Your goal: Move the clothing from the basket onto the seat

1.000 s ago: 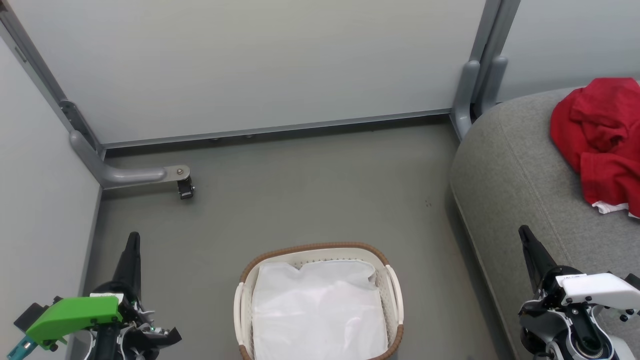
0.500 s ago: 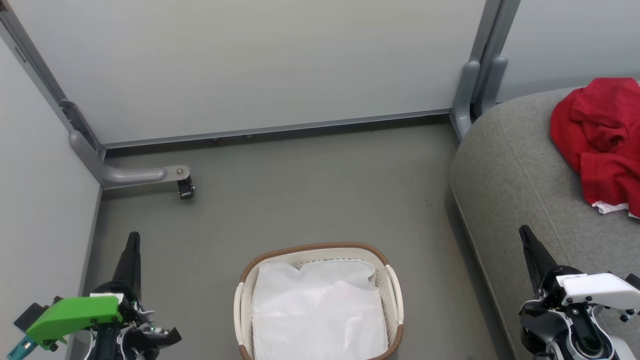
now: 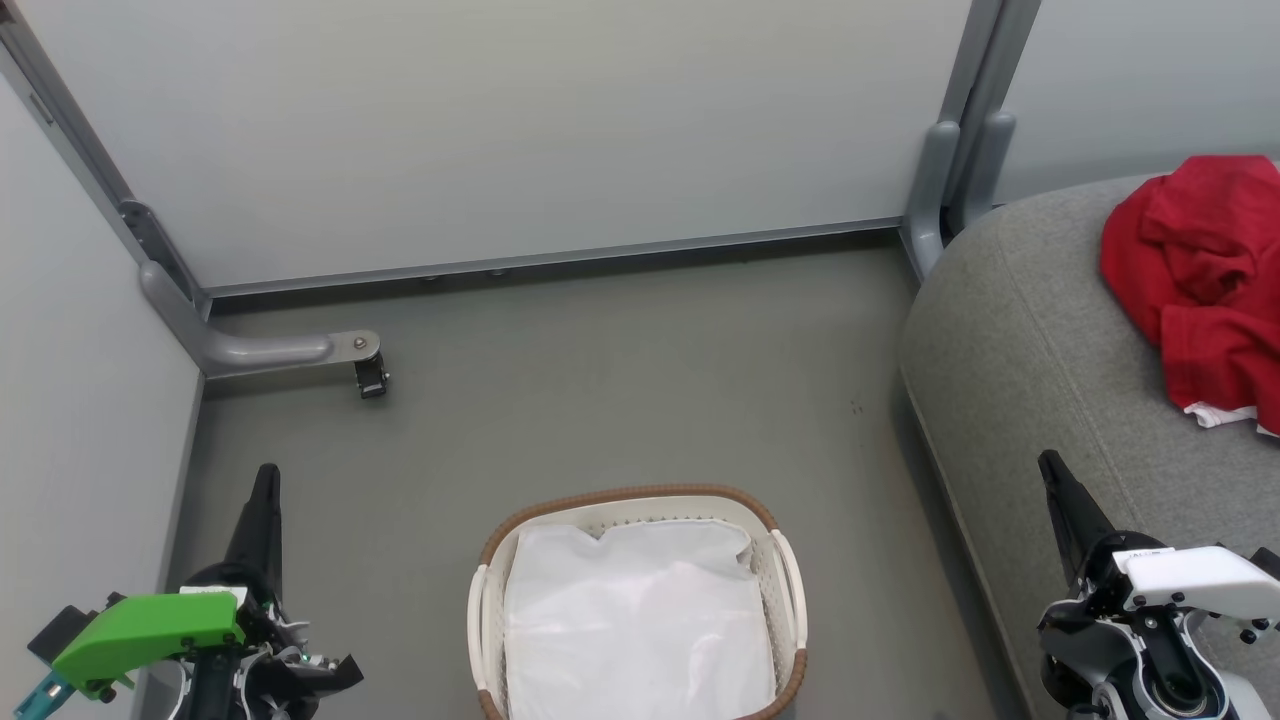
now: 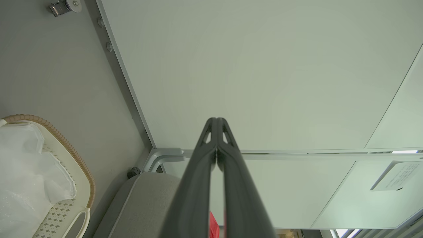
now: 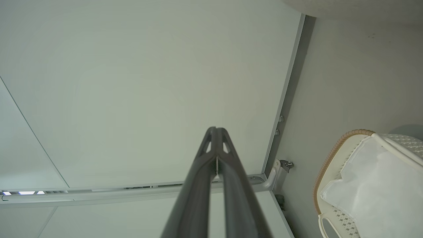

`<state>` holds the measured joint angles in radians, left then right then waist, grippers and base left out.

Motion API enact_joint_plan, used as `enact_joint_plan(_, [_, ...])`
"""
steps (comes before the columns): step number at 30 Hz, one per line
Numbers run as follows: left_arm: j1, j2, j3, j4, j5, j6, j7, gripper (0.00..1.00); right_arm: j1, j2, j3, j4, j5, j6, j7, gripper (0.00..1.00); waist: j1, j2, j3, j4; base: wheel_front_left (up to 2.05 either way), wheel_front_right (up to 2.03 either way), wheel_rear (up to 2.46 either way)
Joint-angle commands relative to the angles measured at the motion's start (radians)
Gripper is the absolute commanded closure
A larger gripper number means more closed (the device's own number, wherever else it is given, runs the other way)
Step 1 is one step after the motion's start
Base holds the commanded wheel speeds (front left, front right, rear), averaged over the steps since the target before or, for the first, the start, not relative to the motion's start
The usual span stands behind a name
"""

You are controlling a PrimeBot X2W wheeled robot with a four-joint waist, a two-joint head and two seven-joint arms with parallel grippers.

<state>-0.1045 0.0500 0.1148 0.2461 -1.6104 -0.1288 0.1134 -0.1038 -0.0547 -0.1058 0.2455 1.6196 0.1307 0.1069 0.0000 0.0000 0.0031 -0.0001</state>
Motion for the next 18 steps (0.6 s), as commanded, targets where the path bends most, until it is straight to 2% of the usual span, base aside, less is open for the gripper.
enact_joint_plan(1, [-0.01,0.0,0.002,-0.002,-0.004,-0.006,0.005,1.0,-0.007,-0.004,-0.003,-0.003,0.0,0.0,0.005,1.0,0.0,0.0,0.0,0.0,0.0,0.0,0.0])
enact_joint_plan(18, [-0.01,0.0,0.002,-0.002,-0.005,-0.006,0.005,1.0,-0.007,-0.002,-0.004,-0.003,-0.002,0.0,0.005,1.0,0.0,0.0,0.0,0.0,0.0,0.0,0.0])
